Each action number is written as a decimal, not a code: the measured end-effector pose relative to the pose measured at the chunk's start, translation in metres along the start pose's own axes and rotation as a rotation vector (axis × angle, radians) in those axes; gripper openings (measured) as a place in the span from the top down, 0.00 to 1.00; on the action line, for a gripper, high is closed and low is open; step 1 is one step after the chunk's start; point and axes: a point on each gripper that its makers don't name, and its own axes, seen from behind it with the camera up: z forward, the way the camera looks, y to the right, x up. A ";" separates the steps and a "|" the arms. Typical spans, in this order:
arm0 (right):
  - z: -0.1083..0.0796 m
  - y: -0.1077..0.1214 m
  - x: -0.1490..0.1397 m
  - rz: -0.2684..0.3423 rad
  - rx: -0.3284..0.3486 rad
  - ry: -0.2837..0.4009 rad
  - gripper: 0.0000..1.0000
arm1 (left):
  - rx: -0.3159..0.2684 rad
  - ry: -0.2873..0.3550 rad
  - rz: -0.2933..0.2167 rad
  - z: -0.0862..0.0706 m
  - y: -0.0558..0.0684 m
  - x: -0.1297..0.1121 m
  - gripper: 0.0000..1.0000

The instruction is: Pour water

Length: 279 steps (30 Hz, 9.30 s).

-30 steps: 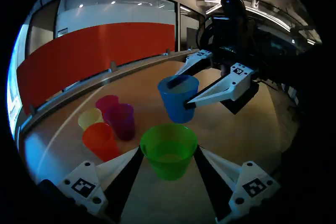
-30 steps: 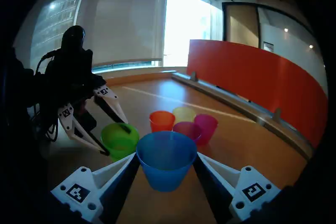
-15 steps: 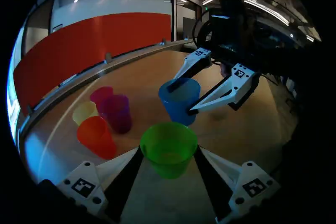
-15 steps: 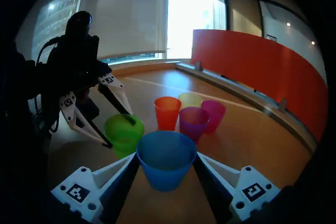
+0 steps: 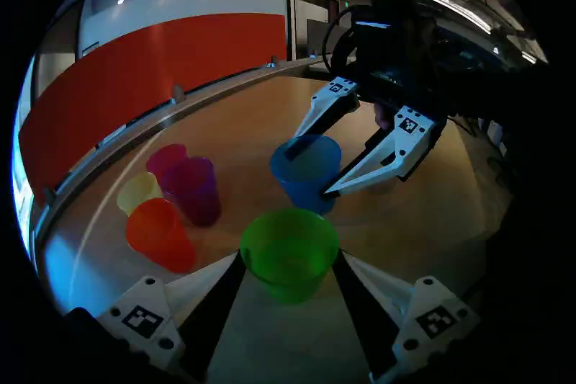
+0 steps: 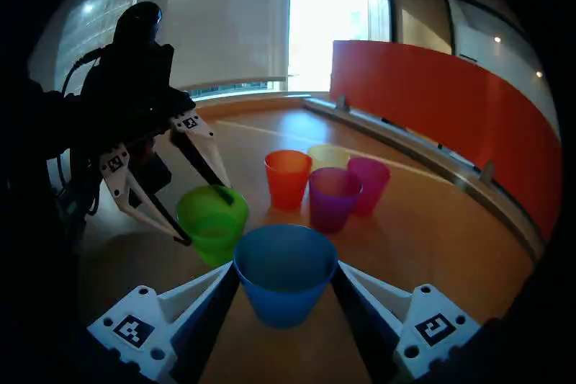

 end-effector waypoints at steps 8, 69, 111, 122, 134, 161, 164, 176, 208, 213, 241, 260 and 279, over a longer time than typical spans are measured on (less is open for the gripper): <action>0.004 -0.003 -0.010 0.001 0.012 -0.021 0.10 | -0.007 -0.019 0.000 0.002 -0.001 -0.007 0.15; -0.004 -0.004 -0.037 0.018 -0.013 -0.077 0.00 | -0.013 -0.039 0.000 0.006 0.001 -0.011 0.08; -0.032 -0.012 -0.030 -0.002 -0.049 -0.061 0.00 | 0.017 -0.027 0.031 -0.013 0.004 -0.008 0.06; -0.046 -0.016 -0.027 0.001 -0.075 -0.051 0.00 | 0.062 -0.016 0.014 -0.030 -0.002 -0.016 0.06; -0.066 -0.017 -0.021 0.025 -0.139 -0.030 0.00 | 0.157 0.056 -0.057 -0.063 -0.020 -0.012 0.06; -0.130 0.026 0.012 0.074 -0.463 0.155 0.00 | 0.495 0.315 -0.207 -0.133 -0.079 0.020 0.06; -0.139 0.030 0.018 0.075 -0.503 0.182 0.00 | 0.525 0.342 -0.220 -0.142 -0.082 0.023 0.06; -0.177 0.057 0.035 0.116 -0.693 0.304 0.00 | 0.634 0.459 -0.271 -0.167 -0.089 0.032 0.06; -0.240 0.110 0.040 0.259 -1.025 0.526 0.00 | 0.779 0.602 -0.349 -0.191 -0.104 0.032 0.06; -0.235 0.111 0.034 0.264 -1.022 0.503 0.00 | 0.795 0.606 -0.335 -0.190 -0.103 0.032 0.06; -0.243 0.123 0.038 0.314 -1.086 0.503 0.00 | 0.915 0.640 -0.321 -0.184 -0.121 0.008 0.06; -0.236 0.122 0.033 0.326 -1.087 0.480 0.00 | 0.926 0.602 -0.333 -0.166 -0.138 -0.023 0.06; -0.234 0.121 0.034 0.321 -1.087 0.466 0.00 | 0.941 0.559 -0.345 -0.157 -0.147 -0.037 0.06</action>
